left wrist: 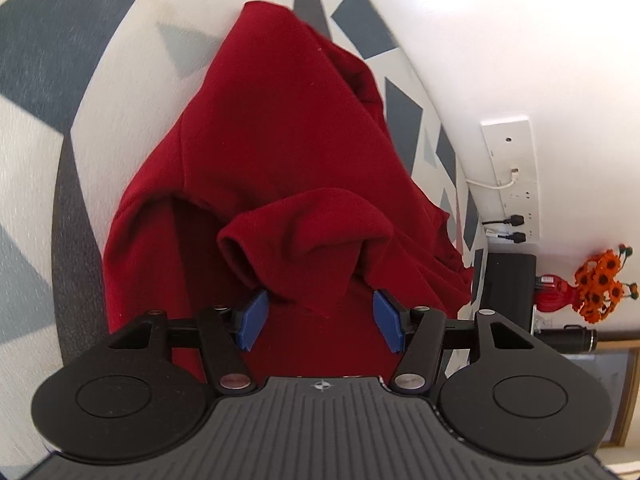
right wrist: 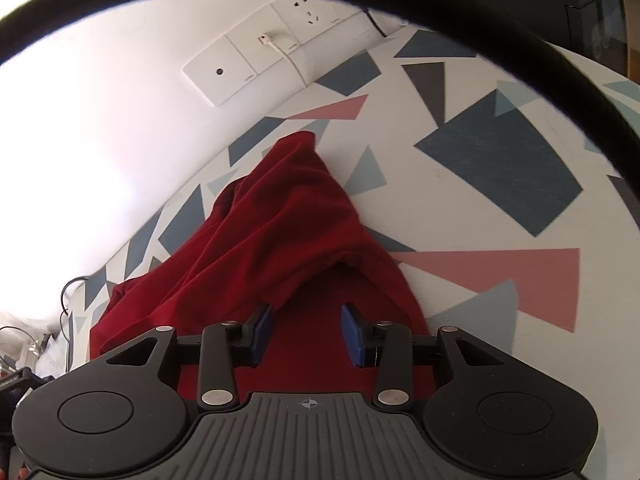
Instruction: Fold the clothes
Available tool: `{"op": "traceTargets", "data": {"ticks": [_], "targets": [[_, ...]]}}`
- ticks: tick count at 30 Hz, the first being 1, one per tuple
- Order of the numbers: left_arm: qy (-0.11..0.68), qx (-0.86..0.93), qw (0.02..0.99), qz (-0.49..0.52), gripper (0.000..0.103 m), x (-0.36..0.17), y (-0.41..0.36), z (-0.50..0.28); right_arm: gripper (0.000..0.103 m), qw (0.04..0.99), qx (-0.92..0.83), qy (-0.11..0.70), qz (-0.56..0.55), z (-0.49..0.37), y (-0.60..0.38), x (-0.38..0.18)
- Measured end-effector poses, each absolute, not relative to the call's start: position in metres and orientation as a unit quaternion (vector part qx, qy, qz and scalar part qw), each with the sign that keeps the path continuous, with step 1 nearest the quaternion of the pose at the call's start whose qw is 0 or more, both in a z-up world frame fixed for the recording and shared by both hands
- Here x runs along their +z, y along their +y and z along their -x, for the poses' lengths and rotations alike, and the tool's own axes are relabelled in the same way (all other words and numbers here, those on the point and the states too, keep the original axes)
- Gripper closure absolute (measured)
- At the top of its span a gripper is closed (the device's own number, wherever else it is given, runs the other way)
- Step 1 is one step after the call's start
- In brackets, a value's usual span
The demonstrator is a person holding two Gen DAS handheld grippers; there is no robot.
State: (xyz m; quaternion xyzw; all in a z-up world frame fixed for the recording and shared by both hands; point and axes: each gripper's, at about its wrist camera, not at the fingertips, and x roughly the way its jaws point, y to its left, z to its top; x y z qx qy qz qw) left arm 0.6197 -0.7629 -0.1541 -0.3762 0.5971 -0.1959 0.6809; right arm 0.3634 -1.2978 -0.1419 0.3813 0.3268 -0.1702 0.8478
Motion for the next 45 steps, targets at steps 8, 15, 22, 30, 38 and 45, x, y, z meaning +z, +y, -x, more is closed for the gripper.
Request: {"op": "traceTargets", "data": {"ticks": [8, 15, 22, 30, 38, 45], "targets": [[0.550, -0.194, 0.698, 0.416, 0.044, -0.153, -0.759, -0.623, 0.066, 0.845, -0.174, 0.331, -0.382, -0.361, -1.300, -0.144], [0.525, -0.194, 0.717, 0.415, 0.082, -0.156, -0.761, -0.635, 0.059, 0.888, -0.184, 0.332, -0.260, -0.382, -1.279, -0.139], [0.480, -0.219, 0.781, 0.333, 0.099, -0.116, -0.767, -0.646, 0.042, 0.908, -0.206, 0.356, -0.082, -0.419, -1.259, -0.149], [0.351, -0.315, 0.843, 0.259, 0.101, -0.029, -0.765, -0.663, 0.097, 0.923, -0.253, 0.251, -0.142, -0.398, -1.284, -0.113], [0.449, -0.373, 0.808, 0.077, 0.100, -0.073, -0.771, -0.647, 0.098, 0.899, -0.255, 0.327, -0.142, -0.376, -1.276, -0.142], [0.509, -0.330, 0.780, 0.151, 0.080, -0.116, -0.750, -0.646, 0.093, 0.875, -0.273, 0.346, -0.197, -0.356, -1.286, -0.153]]}}
